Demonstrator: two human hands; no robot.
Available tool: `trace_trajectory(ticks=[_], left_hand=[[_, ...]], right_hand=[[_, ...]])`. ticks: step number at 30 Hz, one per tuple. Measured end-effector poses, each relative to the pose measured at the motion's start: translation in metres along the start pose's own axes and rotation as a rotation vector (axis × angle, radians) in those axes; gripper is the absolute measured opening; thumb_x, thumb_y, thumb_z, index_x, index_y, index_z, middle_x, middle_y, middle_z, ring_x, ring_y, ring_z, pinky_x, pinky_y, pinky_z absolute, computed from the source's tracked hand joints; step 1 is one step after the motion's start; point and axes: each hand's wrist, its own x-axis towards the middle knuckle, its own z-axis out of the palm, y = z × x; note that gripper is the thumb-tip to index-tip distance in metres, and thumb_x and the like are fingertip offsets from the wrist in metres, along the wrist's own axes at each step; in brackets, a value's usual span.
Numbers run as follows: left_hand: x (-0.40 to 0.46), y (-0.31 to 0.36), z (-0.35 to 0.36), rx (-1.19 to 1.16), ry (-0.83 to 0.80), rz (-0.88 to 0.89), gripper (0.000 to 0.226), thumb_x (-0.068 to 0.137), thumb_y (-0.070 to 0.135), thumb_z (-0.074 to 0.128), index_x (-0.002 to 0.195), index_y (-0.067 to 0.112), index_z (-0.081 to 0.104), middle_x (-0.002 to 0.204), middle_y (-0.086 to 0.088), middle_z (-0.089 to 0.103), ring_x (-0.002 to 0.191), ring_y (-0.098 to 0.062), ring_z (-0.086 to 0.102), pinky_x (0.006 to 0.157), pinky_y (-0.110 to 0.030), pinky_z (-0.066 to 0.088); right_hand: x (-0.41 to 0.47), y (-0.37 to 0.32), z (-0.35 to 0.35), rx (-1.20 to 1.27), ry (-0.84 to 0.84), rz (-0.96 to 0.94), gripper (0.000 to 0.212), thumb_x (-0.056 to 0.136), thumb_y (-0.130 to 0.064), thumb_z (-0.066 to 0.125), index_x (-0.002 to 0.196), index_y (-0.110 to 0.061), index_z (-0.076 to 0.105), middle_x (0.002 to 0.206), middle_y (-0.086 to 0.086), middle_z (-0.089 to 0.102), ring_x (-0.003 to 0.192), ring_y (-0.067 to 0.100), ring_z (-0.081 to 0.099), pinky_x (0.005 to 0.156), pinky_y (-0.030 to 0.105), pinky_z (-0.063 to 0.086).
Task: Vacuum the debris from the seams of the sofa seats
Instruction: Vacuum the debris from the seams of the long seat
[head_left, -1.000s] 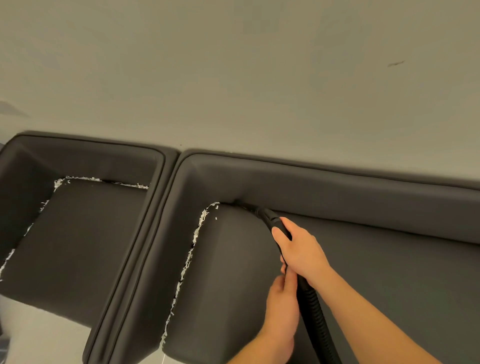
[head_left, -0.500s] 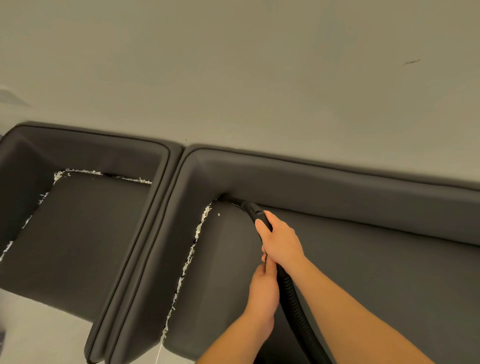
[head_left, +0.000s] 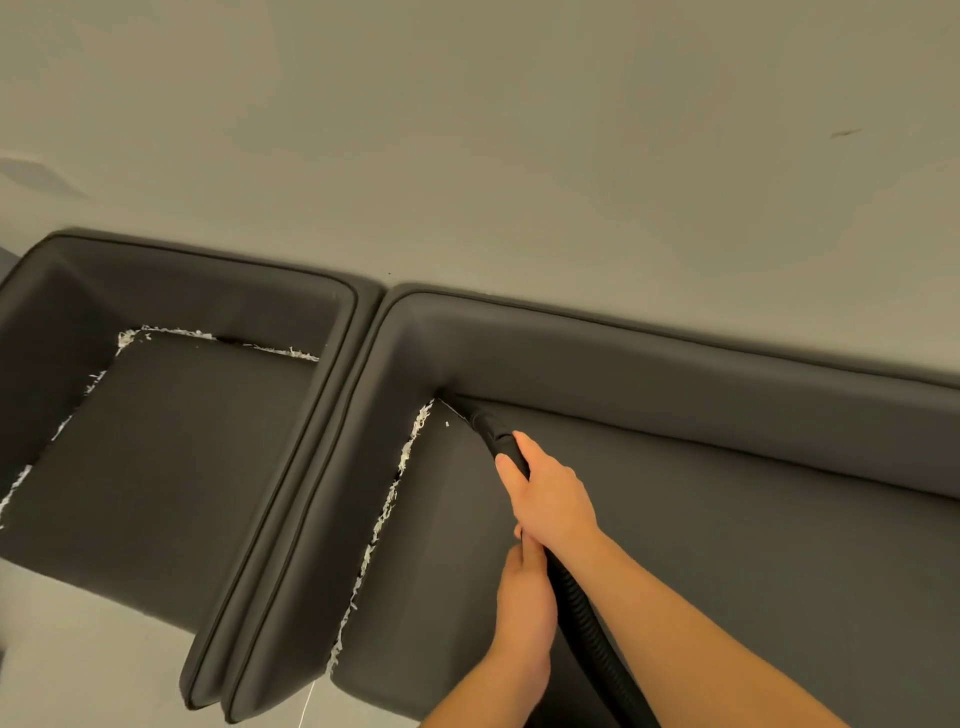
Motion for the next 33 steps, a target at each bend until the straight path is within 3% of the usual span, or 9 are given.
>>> trace_trajectory(ticks=[3,5,9,13,19,26,33], left_hand=[[0.006,0.005,-0.008,-0.012,0.003,-0.009,0.073,0.084,0.077,0.041,0.139,0.032,0.057,0.129,0.009,0.069,0.125,-0.015,0.061,0.112,-0.045,0.045],[0.000,0.009,-0.010,-0.037,-0.033,-0.016,0.066,0.093,0.071,0.041,0.142,0.029,0.055,0.132,0.007,0.067,0.127,-0.017,0.060,0.113,-0.045,0.044],[-0.017,0.005,-0.018,-0.051,-0.111,-0.019,0.043,0.107,0.049,0.035,0.127,0.023,0.063,0.114,0.001,0.076,0.106,-0.019,0.073,0.099,-0.043,0.056],[-0.025,-0.003,-0.028,-0.038,-0.177,-0.024,0.041,0.108,0.044,0.036,0.130,0.021,0.064,0.116,-0.001,0.076,0.107,-0.021,0.073,0.098,-0.049,0.057],[-0.039,0.004,-0.027,-0.016,-0.248,-0.048,0.036,0.110,0.033,0.037,0.127,0.017,0.065,0.116,-0.008,0.076,0.106,-0.025,0.073,0.090,-0.044,0.059],[-0.064,-0.001,-0.011,0.097,-0.305,-0.129,0.032,0.108,0.025,0.039,0.124,0.016,0.066,0.117,-0.010,0.075,0.109,-0.027,0.071,0.101,-0.049,0.053],[-0.074,-0.012,-0.019,0.145,-0.235,-0.161,0.033,0.105,0.026,0.042,0.122,0.017,0.069,0.114,-0.009,0.076,0.110,-0.028,0.070,0.104,-0.048,0.051]], right_hand=[[0.007,-0.005,0.005,0.021,-0.009,-0.002,0.052,0.101,-0.053,0.037,0.150,-0.037,0.037,0.091,-0.002,0.072,0.086,0.022,0.071,0.086,0.040,0.057],[0.004,-0.007,0.004,0.013,-0.020,-0.015,0.050,0.101,-0.052,0.037,0.148,-0.036,0.039,0.090,-0.001,0.071,0.083,0.022,0.071,0.083,0.042,0.058],[-0.011,-0.007,0.000,-0.104,-0.055,-0.085,0.047,0.102,-0.051,0.038,0.147,-0.037,0.040,0.092,-0.002,0.070,0.081,0.022,0.069,0.080,0.039,0.057],[-0.023,-0.003,0.002,-0.153,-0.114,-0.120,0.044,0.103,-0.050,0.038,0.145,-0.038,0.041,0.084,-0.003,0.069,0.070,0.020,0.070,0.075,0.041,0.060],[-0.035,0.000,-0.012,-0.149,-0.109,-0.119,0.042,0.103,-0.047,0.040,0.142,-0.034,0.048,0.082,-0.005,0.066,0.075,0.021,0.070,0.078,0.041,0.059],[-0.068,0.028,-0.027,-0.120,0.014,-0.037,0.046,0.103,-0.047,0.040,0.148,-0.034,0.043,0.073,-0.007,0.064,0.074,0.018,0.071,0.076,0.039,0.059],[-0.078,0.042,-0.007,-0.051,0.030,-0.049,0.051,0.102,-0.050,0.040,0.151,-0.035,0.038,0.085,-0.006,0.068,0.081,0.017,0.069,0.077,0.038,0.058]])
